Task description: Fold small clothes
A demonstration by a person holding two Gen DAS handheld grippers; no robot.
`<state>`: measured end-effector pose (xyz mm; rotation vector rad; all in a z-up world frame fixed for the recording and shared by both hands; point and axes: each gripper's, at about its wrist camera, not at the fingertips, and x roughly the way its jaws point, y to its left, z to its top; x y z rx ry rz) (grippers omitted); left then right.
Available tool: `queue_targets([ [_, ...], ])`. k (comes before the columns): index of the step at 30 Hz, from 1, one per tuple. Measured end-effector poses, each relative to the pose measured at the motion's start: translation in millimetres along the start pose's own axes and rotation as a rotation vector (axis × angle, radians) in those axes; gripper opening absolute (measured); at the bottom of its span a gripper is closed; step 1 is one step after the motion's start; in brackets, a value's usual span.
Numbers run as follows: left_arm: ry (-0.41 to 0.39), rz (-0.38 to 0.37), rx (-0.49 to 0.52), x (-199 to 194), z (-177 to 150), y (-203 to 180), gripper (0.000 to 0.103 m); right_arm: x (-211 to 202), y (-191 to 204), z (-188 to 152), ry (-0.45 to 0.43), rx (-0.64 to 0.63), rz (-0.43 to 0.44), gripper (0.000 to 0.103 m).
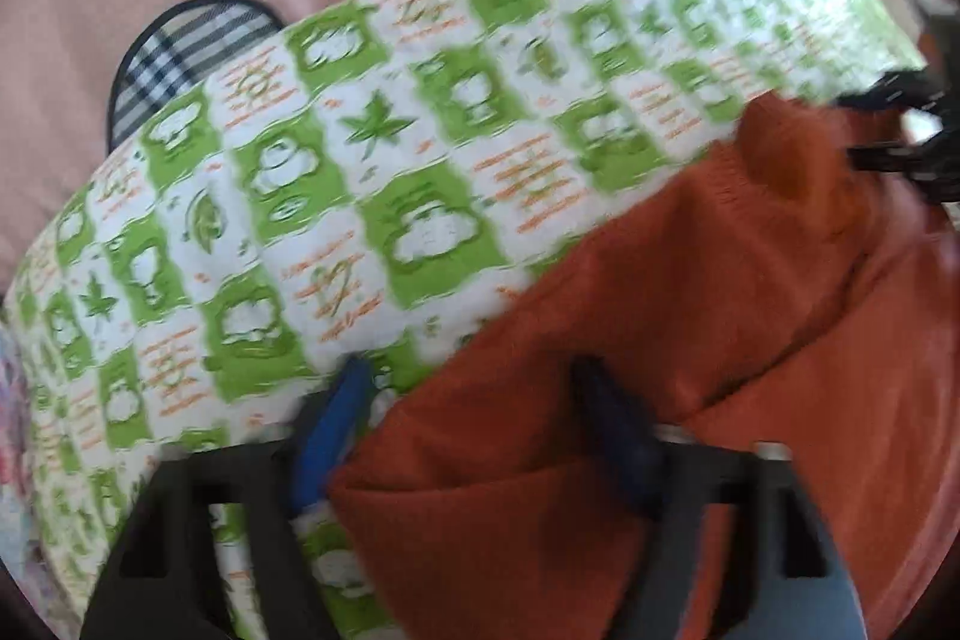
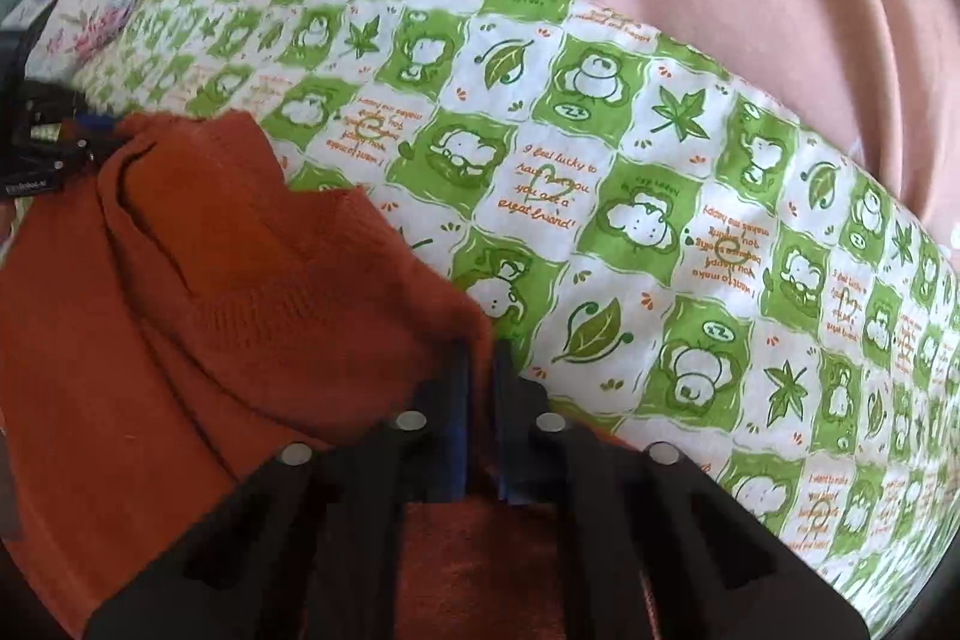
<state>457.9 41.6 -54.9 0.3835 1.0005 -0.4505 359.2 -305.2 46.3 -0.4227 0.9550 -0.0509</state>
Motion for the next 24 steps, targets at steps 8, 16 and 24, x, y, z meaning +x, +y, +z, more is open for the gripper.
queue_targets([
  [8,-0.144,0.186,-0.034,-35,-3,-5,0.007,2,-31,-2,-0.05,0.232,-0.047,0.007],
  [16,-0.081,0.255,-0.16,-17,-1,2,0.015,-57,-45,-18,-0.113,0.386,0.001,0.018],
  [24,-0.177,0.225,-0.371,-123,-61,8,0.046,-157,12,-119,-0.187,0.42,0.116,0.048],
])
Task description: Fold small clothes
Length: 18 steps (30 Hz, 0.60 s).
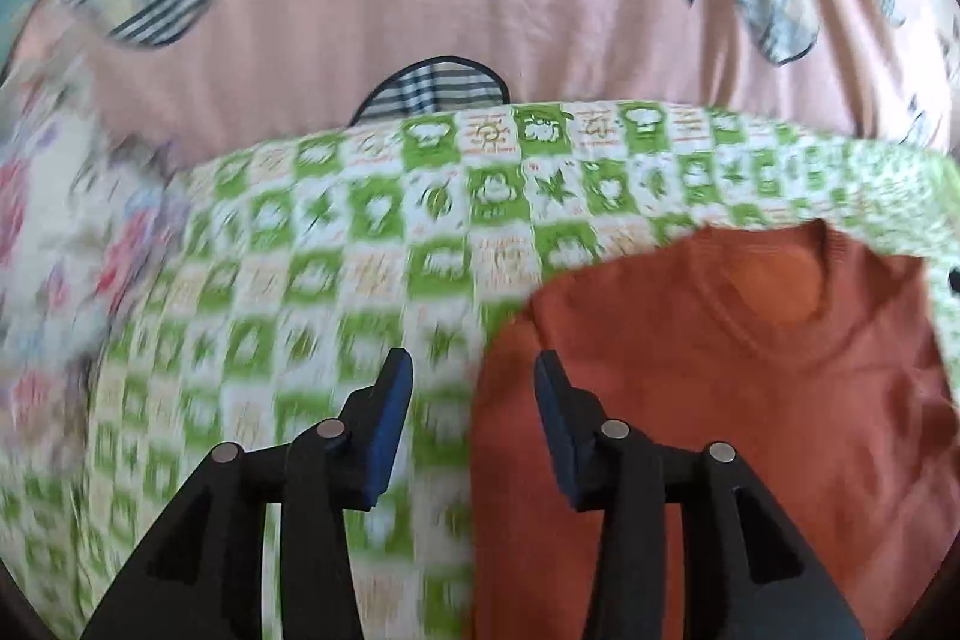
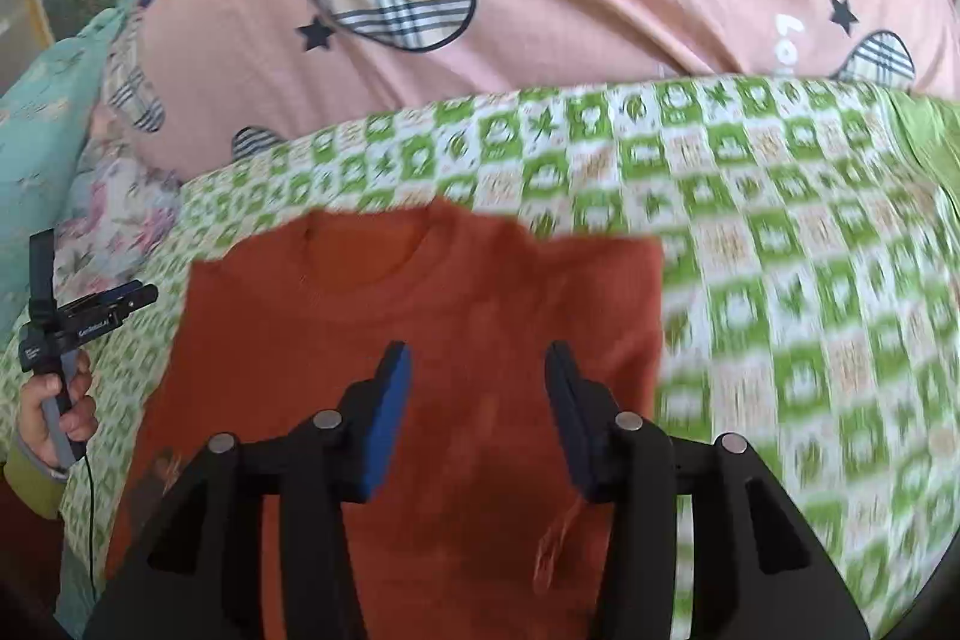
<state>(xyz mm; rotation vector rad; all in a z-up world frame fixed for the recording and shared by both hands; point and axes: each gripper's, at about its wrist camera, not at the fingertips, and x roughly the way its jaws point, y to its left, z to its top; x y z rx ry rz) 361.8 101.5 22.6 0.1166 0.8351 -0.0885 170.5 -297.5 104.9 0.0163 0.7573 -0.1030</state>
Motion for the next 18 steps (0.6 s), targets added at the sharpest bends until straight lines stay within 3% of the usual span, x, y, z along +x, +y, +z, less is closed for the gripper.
queue_targets([
  [5,0.002,-0.076,-0.08,-63,-79,4,0.057,-39,0,-85,0.053,0.073,0.005,0.048],
  [12,0.048,-0.135,-0.178,-120,-187,0,0.07,-80,-7,-142,0.061,0.136,-0.014,0.048],
  [18,0.111,-0.151,-0.248,-136,-248,6,0.071,-113,-12,-176,0.062,0.157,-0.012,0.048],
])
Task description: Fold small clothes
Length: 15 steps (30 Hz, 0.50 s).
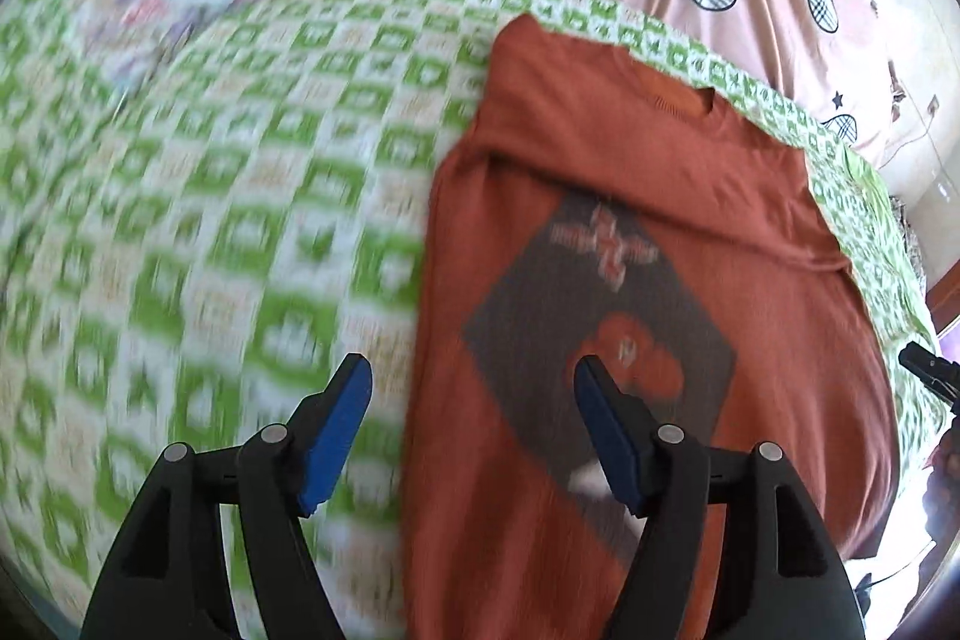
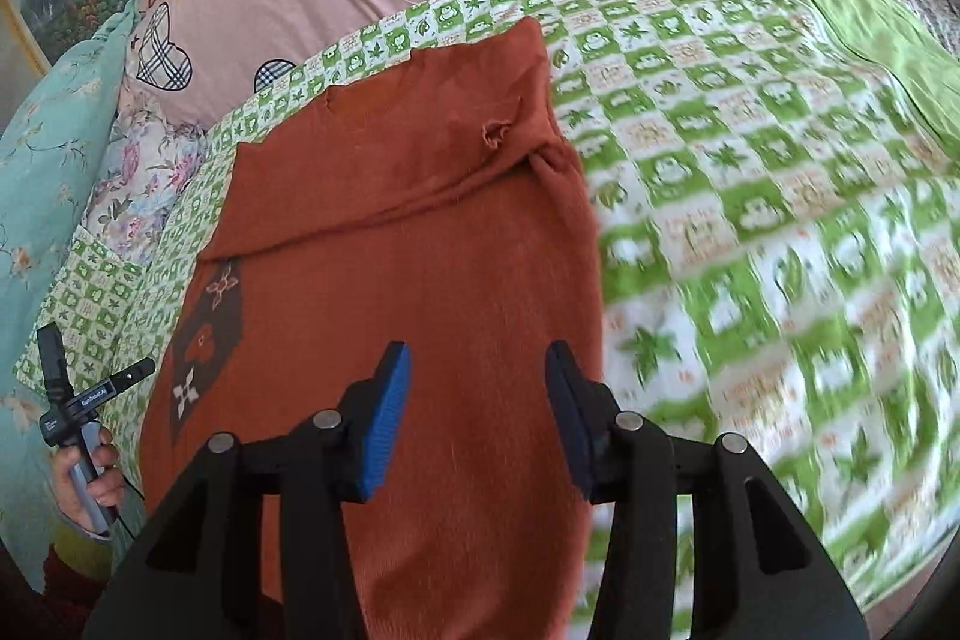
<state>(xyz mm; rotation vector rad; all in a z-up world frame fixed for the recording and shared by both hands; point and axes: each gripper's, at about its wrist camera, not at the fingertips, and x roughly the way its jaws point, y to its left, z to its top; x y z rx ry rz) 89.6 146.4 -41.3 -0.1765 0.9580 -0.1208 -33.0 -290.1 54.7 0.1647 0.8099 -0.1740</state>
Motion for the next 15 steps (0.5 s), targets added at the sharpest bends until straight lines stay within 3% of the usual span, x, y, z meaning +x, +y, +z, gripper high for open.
queue_targets([
  [15,0.066,-0.108,0.035,-31,-81,6,0.075,-28,-21,-85,0.115,-0.007,0.053,0.048],
])
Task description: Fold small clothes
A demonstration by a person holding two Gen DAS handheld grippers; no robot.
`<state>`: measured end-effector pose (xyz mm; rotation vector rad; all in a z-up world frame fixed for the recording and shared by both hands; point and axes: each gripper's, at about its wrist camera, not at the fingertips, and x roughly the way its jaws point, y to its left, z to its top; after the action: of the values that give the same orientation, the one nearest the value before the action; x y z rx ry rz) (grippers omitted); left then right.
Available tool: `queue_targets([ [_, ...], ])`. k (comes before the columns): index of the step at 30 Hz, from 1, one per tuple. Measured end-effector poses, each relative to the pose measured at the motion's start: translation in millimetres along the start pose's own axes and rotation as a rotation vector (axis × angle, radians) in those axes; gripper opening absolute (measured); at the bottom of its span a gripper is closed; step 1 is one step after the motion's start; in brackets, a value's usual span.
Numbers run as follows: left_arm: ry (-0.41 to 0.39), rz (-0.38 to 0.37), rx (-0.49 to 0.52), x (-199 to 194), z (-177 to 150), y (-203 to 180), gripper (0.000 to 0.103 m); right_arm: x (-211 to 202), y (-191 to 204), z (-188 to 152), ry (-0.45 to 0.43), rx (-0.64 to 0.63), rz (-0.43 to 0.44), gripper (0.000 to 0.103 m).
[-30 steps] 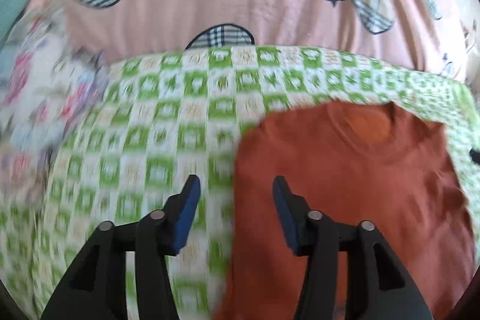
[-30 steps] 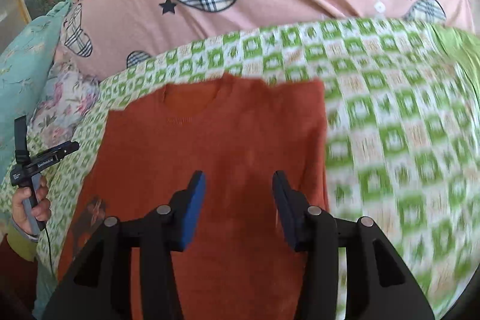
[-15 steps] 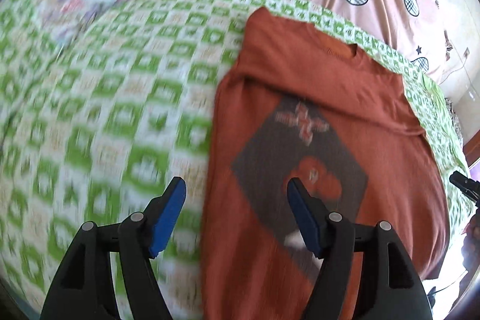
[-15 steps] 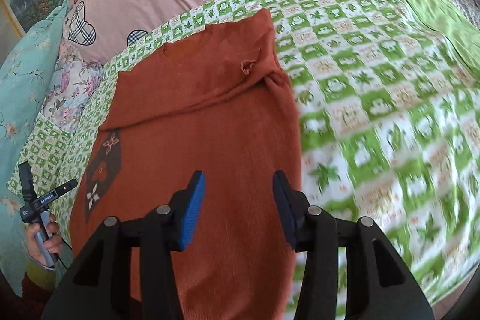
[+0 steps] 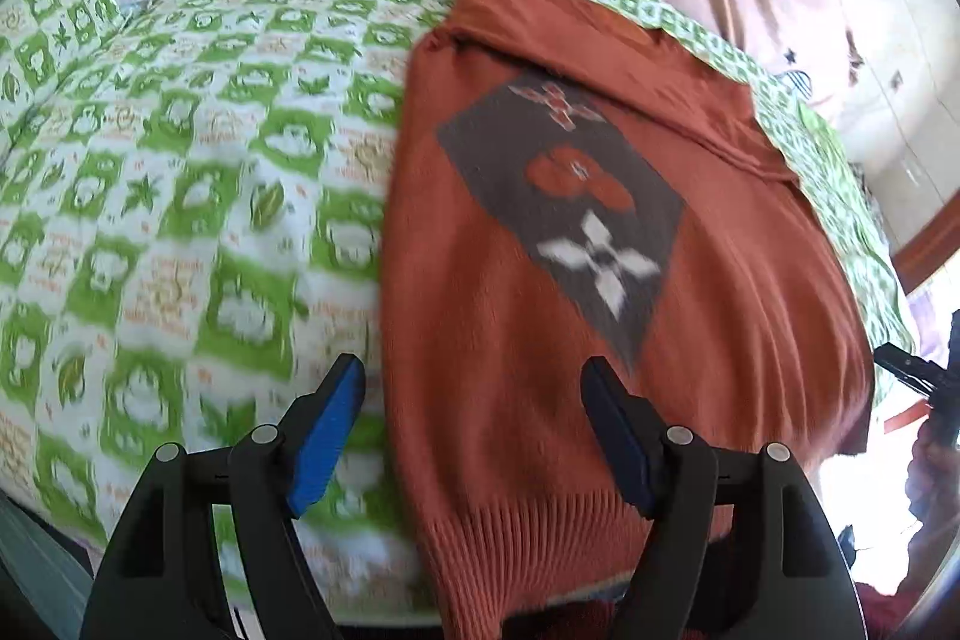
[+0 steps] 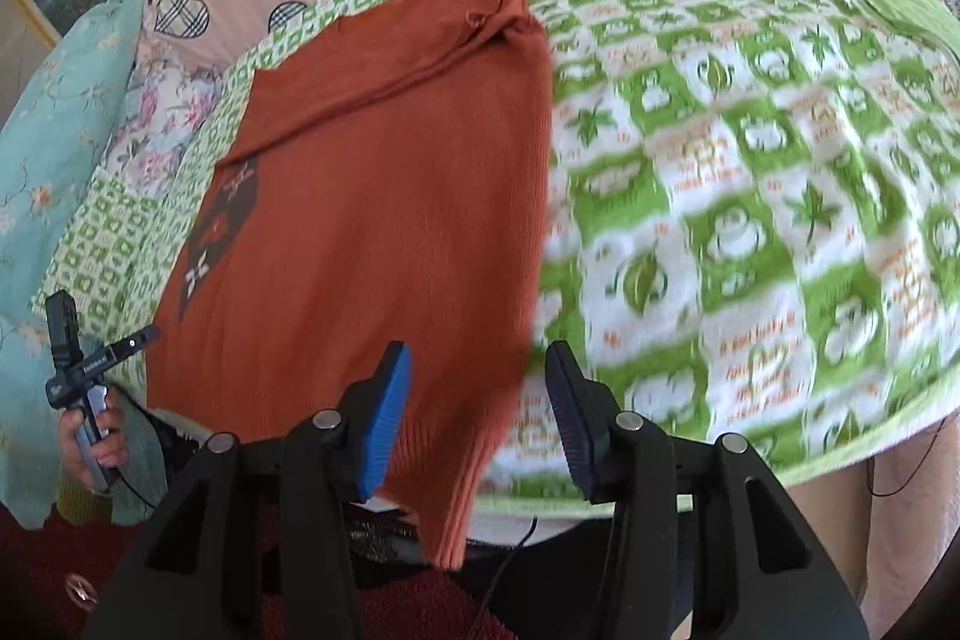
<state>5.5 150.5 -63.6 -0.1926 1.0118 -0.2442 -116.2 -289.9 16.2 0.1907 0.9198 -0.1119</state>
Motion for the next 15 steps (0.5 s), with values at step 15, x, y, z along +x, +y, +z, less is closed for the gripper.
queue_targets([
  [15,0.072,-0.232,0.004,-11,-38,1,0.057,12,-1,-28,0.035,-0.008,0.25,0.05],
])
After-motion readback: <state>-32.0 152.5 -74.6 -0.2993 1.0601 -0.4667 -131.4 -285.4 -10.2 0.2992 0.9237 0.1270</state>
